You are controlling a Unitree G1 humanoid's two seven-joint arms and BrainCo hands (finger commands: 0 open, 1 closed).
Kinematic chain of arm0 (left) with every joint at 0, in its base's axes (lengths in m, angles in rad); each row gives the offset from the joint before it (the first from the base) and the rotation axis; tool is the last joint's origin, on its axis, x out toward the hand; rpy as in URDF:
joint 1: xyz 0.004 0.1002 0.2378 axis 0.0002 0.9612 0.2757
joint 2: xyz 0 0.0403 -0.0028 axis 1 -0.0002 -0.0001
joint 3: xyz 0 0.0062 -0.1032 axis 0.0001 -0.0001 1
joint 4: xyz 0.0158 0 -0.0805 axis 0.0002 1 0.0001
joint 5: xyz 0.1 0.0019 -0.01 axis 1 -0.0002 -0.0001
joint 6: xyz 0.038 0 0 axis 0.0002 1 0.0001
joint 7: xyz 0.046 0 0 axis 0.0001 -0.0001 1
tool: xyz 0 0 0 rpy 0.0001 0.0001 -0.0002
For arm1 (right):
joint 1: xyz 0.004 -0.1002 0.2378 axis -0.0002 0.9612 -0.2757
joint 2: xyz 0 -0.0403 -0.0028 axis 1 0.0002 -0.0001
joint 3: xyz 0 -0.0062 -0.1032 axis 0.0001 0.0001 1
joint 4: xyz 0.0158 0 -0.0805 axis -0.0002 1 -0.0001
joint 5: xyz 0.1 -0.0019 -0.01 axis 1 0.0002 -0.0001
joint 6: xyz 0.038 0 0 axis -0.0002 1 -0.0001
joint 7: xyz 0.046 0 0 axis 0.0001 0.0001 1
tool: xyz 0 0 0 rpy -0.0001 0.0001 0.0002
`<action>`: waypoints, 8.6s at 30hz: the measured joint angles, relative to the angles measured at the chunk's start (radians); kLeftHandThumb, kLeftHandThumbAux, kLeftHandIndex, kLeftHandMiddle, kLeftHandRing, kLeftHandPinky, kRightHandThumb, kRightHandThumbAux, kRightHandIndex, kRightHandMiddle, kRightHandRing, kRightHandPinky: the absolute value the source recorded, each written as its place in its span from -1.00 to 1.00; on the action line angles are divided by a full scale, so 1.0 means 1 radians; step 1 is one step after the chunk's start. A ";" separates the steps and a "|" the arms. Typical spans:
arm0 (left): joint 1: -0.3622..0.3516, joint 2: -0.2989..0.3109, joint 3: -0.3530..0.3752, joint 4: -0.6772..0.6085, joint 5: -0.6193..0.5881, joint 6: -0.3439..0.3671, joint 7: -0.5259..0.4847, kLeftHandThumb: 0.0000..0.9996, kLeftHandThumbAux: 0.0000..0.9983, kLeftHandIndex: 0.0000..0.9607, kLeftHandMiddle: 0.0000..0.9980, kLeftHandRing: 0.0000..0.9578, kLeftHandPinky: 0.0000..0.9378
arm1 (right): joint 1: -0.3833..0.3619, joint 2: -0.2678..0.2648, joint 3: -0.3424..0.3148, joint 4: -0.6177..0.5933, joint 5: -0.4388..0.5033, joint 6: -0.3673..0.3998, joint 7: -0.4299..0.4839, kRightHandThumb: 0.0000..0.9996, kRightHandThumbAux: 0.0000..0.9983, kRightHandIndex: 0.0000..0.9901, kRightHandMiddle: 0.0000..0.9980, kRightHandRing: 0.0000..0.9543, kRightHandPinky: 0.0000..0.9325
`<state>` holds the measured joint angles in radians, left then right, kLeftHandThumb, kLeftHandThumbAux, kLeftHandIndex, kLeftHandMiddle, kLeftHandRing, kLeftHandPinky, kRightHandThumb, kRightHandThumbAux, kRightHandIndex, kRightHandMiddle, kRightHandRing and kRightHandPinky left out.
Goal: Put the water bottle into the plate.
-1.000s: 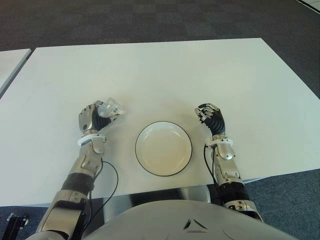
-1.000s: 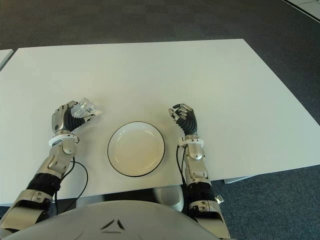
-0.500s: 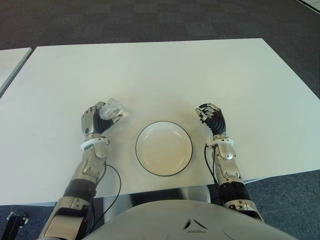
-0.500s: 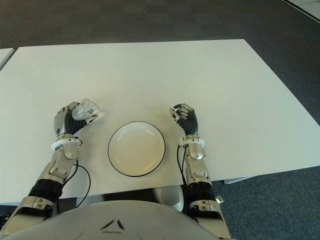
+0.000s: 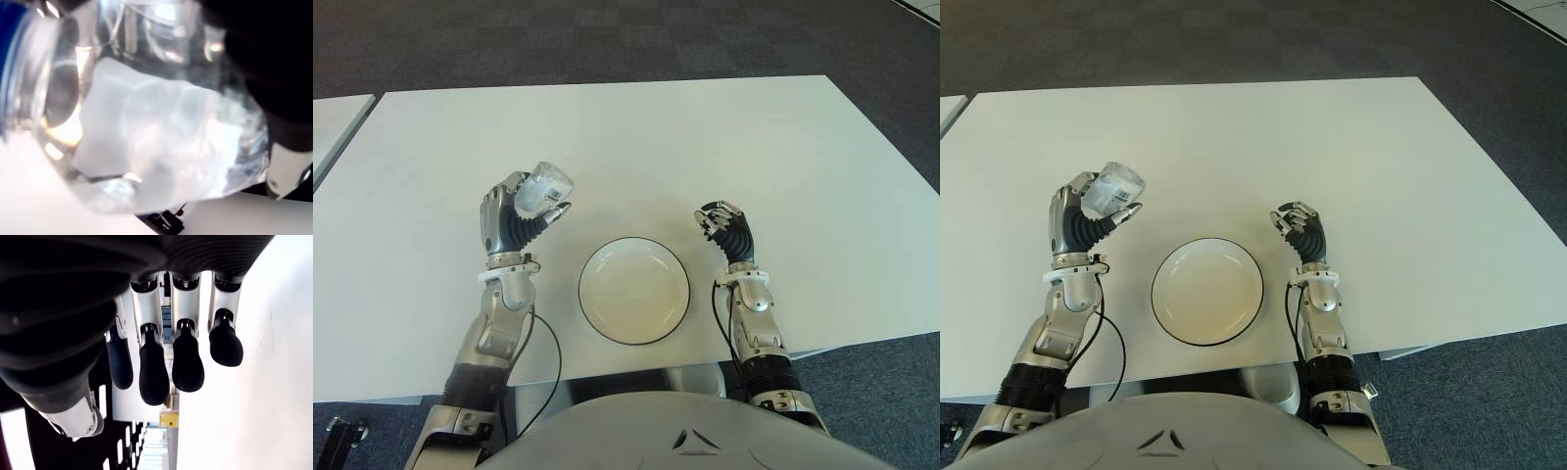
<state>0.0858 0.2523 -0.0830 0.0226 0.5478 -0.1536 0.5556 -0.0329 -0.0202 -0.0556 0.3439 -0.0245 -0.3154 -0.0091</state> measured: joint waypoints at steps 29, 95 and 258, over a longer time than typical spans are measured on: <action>0.018 0.005 -0.186 -0.084 0.184 -0.278 -0.042 0.71 0.34 -0.17 0.08 0.78 0.81 | -0.001 0.000 0.000 0.000 0.001 0.002 0.007 0.42 0.45 -0.12 0.40 0.51 0.60; 0.019 0.083 -0.447 -0.022 0.431 -0.132 -0.371 0.70 0.33 -0.10 0.02 0.56 0.57 | 0.012 0.000 0.008 -0.027 0.001 0.002 0.006 0.42 0.45 -0.12 0.40 0.49 0.57; 0.018 -0.089 -0.240 0.087 0.038 -0.490 0.335 -0.87 0.07 -1.00 -1.00 -1.00 -1.00 | 0.020 0.000 0.003 -0.045 0.009 0.012 0.005 0.42 0.45 -0.12 0.41 0.51 0.60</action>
<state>0.1042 0.1632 -0.3230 0.1097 0.5860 -0.6438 0.8904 -0.0130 -0.0197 -0.0528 0.2986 -0.0151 -0.3029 -0.0038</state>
